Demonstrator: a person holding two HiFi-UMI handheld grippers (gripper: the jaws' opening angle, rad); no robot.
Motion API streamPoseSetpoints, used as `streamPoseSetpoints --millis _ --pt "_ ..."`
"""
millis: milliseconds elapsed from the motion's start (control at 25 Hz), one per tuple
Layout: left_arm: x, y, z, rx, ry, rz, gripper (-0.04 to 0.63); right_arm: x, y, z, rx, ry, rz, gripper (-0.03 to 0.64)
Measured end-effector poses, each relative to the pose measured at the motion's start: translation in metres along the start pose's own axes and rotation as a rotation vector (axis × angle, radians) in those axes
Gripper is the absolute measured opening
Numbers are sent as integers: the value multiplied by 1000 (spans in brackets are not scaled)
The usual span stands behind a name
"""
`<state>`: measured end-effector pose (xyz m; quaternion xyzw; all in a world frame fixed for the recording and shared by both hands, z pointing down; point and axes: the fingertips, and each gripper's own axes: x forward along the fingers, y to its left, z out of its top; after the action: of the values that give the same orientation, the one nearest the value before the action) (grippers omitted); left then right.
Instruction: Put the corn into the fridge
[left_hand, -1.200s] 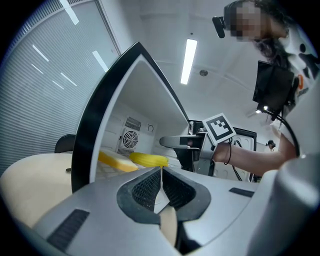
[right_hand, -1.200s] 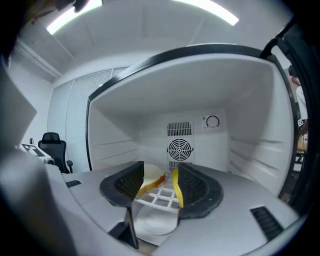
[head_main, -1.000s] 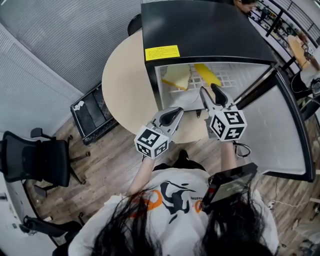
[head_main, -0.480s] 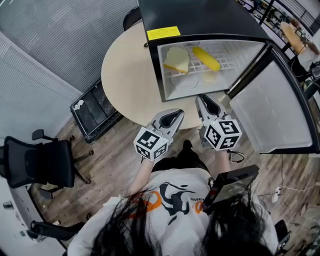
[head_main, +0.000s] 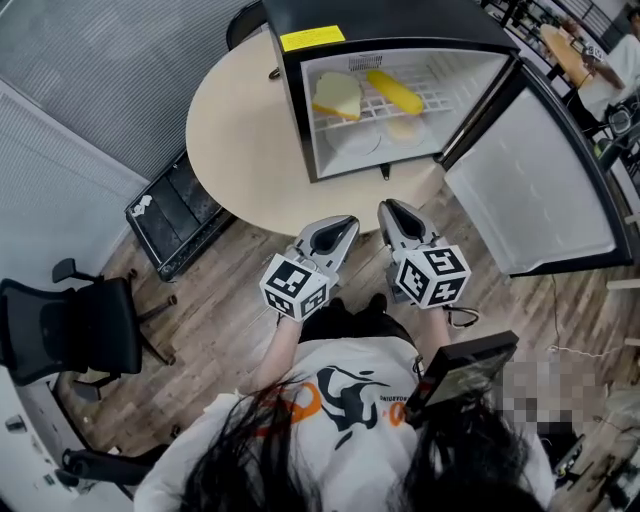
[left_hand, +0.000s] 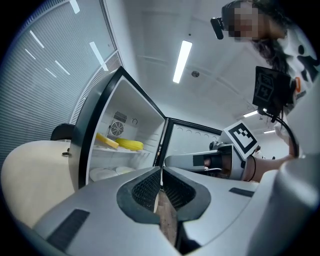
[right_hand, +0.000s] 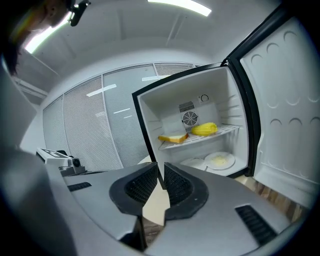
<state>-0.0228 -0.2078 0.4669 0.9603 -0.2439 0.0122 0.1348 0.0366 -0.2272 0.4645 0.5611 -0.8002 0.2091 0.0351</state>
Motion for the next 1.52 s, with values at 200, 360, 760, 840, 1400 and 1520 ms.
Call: streamPoseSetpoints --millis 200,360,760,840,1400,1520 --pt "2 -7 1 -6 -14 12 11 -17 -1 -10 2 17 -2 48" --pt "5 -17 5 2 -31 27 11 -29 -4 -13 -3 19 13 46" --pt "14 -70 3 3 -53 105 11 -98 -31 -19 -7 15 54 46" --pt "15 -88 0 8 -53 115 11 -113 -35 -24 0 18 66 44" --pt "-21 -172 -49 -3 -9 252 11 -181 -12 -83 -20 109 205 41" --pt "-26 -187 -55 2 2 262 11 -189 -9 -91 -38 126 212 41"
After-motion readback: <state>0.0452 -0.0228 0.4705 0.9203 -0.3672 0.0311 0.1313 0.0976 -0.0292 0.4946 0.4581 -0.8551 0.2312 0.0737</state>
